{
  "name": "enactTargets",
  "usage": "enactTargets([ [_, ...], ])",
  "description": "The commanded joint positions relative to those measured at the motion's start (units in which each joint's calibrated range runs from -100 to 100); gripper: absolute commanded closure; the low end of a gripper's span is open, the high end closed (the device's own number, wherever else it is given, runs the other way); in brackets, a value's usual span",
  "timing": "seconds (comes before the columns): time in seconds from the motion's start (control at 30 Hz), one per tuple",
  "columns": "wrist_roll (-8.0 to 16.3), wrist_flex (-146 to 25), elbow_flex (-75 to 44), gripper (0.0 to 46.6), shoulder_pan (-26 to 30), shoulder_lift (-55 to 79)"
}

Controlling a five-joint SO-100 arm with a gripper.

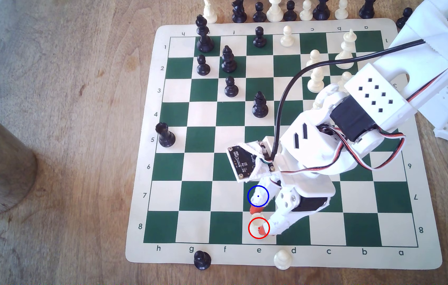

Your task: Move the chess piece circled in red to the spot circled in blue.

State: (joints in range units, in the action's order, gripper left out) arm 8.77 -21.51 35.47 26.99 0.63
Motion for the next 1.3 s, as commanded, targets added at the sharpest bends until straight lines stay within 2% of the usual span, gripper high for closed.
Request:
enactTargets([
  [0.0, 0.98, 1.28, -5.01, 45.8, 0.19, -0.8],
  [0.13, 1.32, 1.37, -4.83, 46.4, 0.19, -1.82],
  [0.23, 2.59, 1.37, -4.65, 46.4, 0.03, -4.45],
  [0.4, 2.88, 2.76, -3.56, 46.4, 0.11, -9.71],
  [0.77, 2.2, 1.04, 6.14, 46.4, -3.02, -20.83],
  [1.07, 1.51, 1.2, 11.49, 46.4, -4.11, -20.66],
  [1.27, 1.12, 1.69, 11.04, 46.4, -4.97, -19.22],
])
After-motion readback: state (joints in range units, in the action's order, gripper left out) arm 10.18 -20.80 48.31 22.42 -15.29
